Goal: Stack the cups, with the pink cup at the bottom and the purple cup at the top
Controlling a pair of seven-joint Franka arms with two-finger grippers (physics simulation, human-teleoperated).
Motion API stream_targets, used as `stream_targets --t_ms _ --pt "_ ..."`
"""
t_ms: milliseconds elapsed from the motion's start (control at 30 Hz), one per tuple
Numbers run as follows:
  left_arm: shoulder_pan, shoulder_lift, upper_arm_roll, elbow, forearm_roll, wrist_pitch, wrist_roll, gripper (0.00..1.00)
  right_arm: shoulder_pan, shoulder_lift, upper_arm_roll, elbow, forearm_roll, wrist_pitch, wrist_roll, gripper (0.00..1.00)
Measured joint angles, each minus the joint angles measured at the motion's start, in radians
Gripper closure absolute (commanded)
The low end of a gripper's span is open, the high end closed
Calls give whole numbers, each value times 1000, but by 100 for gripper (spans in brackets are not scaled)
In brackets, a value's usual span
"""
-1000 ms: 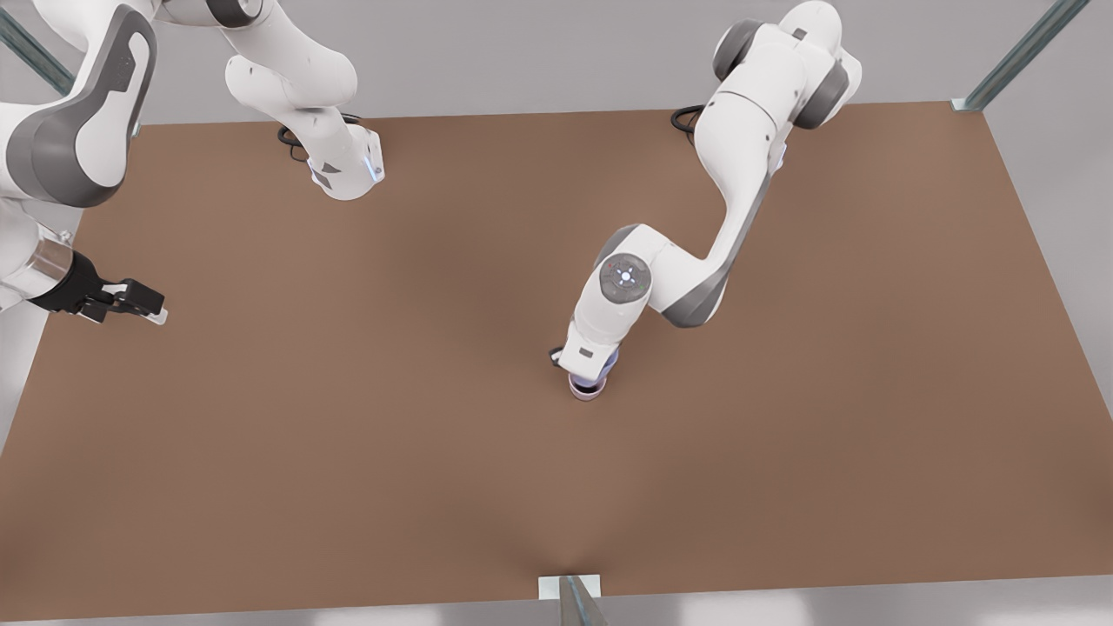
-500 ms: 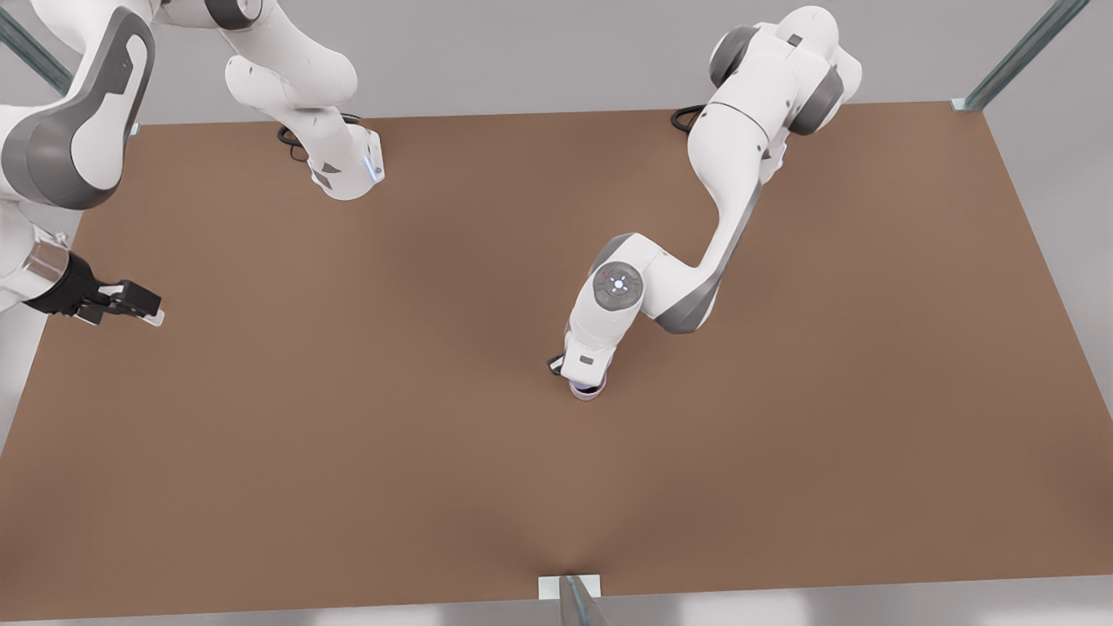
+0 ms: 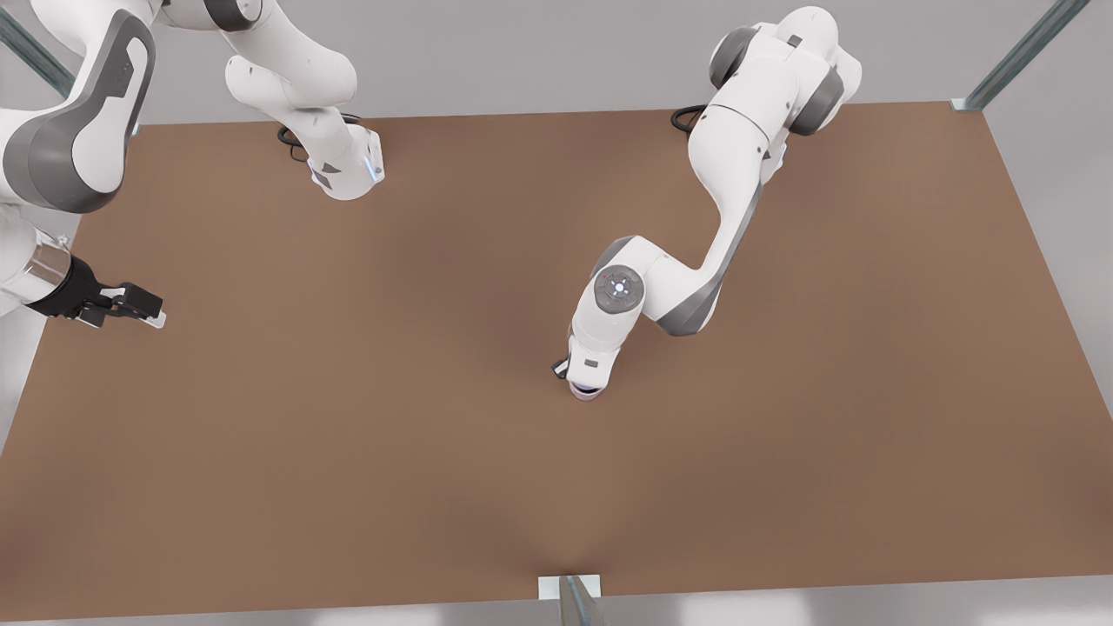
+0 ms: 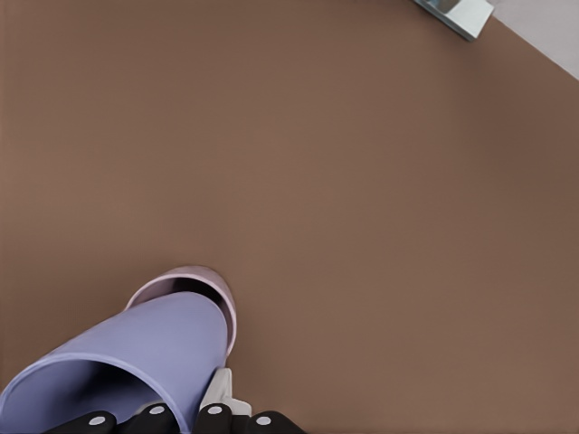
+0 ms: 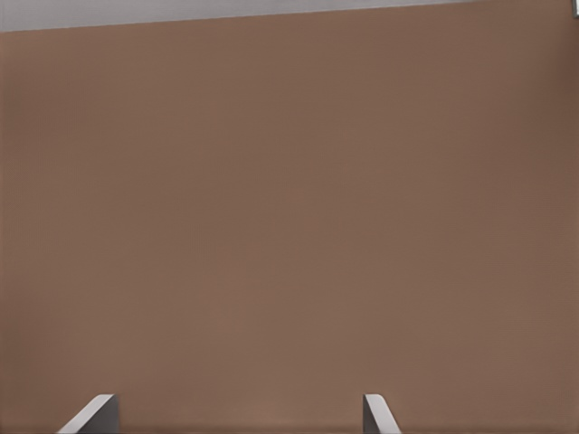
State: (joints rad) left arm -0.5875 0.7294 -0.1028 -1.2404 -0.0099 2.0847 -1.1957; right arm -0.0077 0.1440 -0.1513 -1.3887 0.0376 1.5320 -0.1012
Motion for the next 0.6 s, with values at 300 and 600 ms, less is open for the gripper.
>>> stream_targets --t_ms 300,600 --pt "0 13 0 -13 0 0 -20 79 0 8 0 1 0 4 -1 0" --pt "0 18 0 -13 0 3 -25 52 -2 7 -1 2 0 11 -2 0"
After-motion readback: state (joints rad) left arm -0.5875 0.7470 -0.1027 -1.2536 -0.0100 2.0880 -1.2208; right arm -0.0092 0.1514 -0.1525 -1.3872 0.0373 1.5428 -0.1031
